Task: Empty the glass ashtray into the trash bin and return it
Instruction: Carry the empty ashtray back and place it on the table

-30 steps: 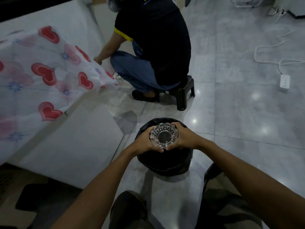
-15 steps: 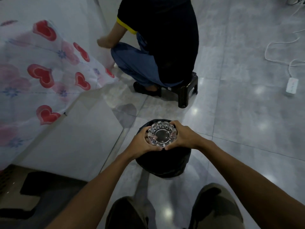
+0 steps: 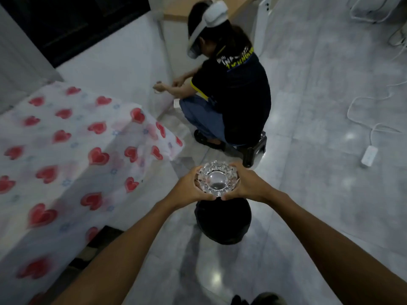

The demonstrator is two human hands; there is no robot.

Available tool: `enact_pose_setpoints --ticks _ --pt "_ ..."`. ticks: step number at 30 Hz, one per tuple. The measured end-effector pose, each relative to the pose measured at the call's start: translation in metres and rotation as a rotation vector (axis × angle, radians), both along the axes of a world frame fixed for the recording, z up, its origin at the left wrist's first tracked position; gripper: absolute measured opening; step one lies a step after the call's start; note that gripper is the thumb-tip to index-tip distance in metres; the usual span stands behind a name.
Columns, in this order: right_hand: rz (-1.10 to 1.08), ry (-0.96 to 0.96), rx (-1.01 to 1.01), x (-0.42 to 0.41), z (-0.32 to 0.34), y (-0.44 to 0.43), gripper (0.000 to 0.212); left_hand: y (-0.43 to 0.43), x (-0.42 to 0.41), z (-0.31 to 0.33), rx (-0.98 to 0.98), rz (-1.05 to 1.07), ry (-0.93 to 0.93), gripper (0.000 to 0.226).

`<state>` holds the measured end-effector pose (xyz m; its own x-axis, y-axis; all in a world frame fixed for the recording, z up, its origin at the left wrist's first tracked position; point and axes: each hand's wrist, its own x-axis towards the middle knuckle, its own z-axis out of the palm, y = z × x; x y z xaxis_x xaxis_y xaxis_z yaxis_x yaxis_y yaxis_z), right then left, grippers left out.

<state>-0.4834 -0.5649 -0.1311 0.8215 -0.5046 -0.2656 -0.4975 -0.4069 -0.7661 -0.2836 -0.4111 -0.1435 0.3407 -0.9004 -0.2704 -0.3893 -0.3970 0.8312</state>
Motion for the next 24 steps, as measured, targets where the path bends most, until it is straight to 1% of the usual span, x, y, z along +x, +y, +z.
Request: enact_pose_setpoints --ticks 4,6,10,13,17,20,22,24 --pt "0.014 -0.019 0.0 0.005 0.095 0.016 0.102 0.018 0.005 0.092 -0.016 0.016 -0.018 0.108" --pt "0.045 -0.022 -0.013 0.009 0.14 0.023 0.099 0.028 0.009 0.137 -0.03 0.037 -0.027 0.111" --pt "0.065 -0.04 -0.035 0.022 0.223 0.036 0.108 0.047 0.017 0.218 -0.063 0.052 -0.055 0.114" --pt "0.086 -0.058 -0.078 0.033 0.276 0.05 0.109 0.063 0.027 0.27 -0.084 0.061 -0.101 0.105" --pt "0.124 -0.072 -0.134 0.051 0.326 0.068 0.106 0.087 0.037 0.324 -0.122 0.077 -0.18 0.094" --pt "0.153 -0.088 -0.163 0.063 0.359 0.085 0.098 0.108 0.045 0.358 -0.14 0.088 -0.245 0.085" --pt "0.155 -0.121 -0.169 0.07 0.373 0.095 0.09 0.121 0.051 0.374 -0.145 0.098 -0.265 0.088" --pt "0.156 -0.151 -0.155 0.074 0.381 0.103 0.087 0.132 0.055 0.383 -0.149 0.107 -0.286 0.088"
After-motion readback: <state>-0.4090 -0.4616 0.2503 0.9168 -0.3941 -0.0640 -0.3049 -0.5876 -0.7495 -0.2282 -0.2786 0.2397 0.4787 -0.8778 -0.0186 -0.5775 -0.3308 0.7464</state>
